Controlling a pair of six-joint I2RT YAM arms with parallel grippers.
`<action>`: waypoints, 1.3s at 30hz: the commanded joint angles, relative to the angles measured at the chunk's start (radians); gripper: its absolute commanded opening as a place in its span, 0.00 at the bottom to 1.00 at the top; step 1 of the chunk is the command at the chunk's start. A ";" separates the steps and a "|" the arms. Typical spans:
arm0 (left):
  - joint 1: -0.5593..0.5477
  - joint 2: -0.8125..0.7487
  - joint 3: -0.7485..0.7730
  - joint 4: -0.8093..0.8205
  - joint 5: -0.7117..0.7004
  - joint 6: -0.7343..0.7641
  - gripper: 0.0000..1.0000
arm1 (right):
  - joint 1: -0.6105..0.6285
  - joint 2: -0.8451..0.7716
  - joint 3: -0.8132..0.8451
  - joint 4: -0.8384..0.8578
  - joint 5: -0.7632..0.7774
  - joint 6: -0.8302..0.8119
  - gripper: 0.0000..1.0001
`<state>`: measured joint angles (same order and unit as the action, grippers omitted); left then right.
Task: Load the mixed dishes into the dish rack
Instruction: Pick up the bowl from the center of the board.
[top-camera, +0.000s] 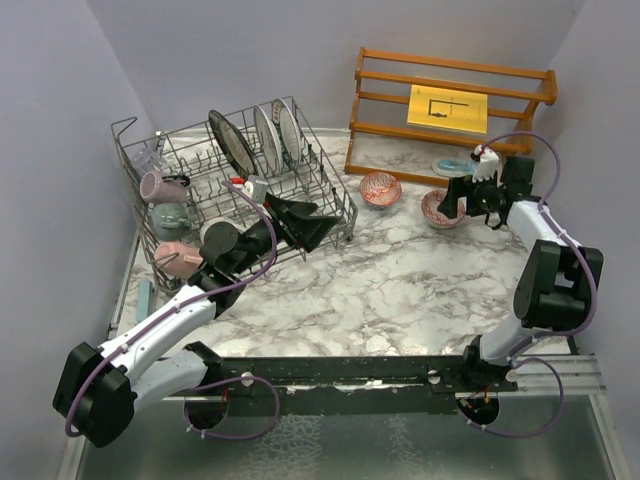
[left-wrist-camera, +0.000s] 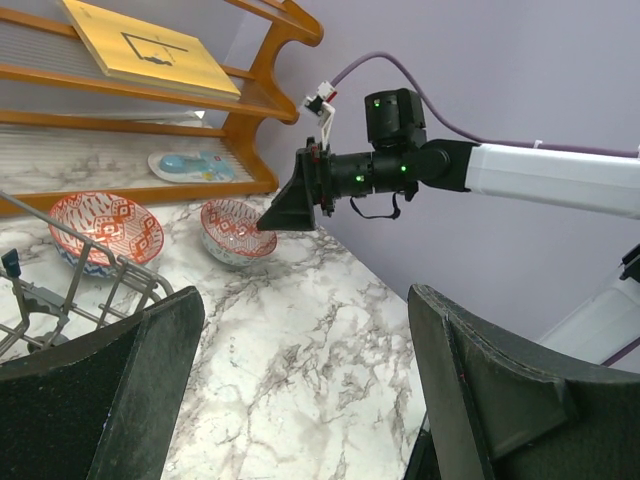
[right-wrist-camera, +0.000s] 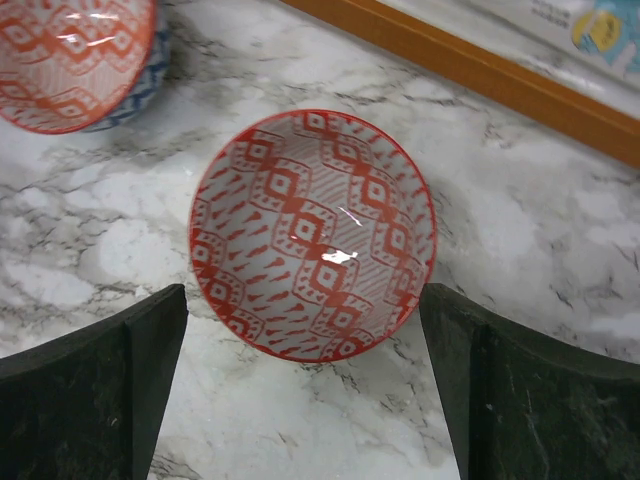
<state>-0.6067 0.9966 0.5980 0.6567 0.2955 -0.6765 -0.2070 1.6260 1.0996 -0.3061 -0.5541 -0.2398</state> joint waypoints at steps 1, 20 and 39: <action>-0.005 -0.014 0.003 0.012 -0.018 0.014 0.85 | -0.005 0.022 -0.029 0.105 0.229 0.156 0.97; -0.005 -0.003 0.012 0.020 -0.009 -0.001 0.85 | -0.005 0.174 0.015 0.163 0.273 0.350 0.47; -0.016 0.064 0.039 0.079 0.021 -0.132 0.82 | -0.004 0.201 0.032 0.196 0.278 0.227 0.01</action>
<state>-0.6090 1.0454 0.5983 0.6746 0.3023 -0.7490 -0.2070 1.8359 1.1198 -0.1547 -0.2852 0.0605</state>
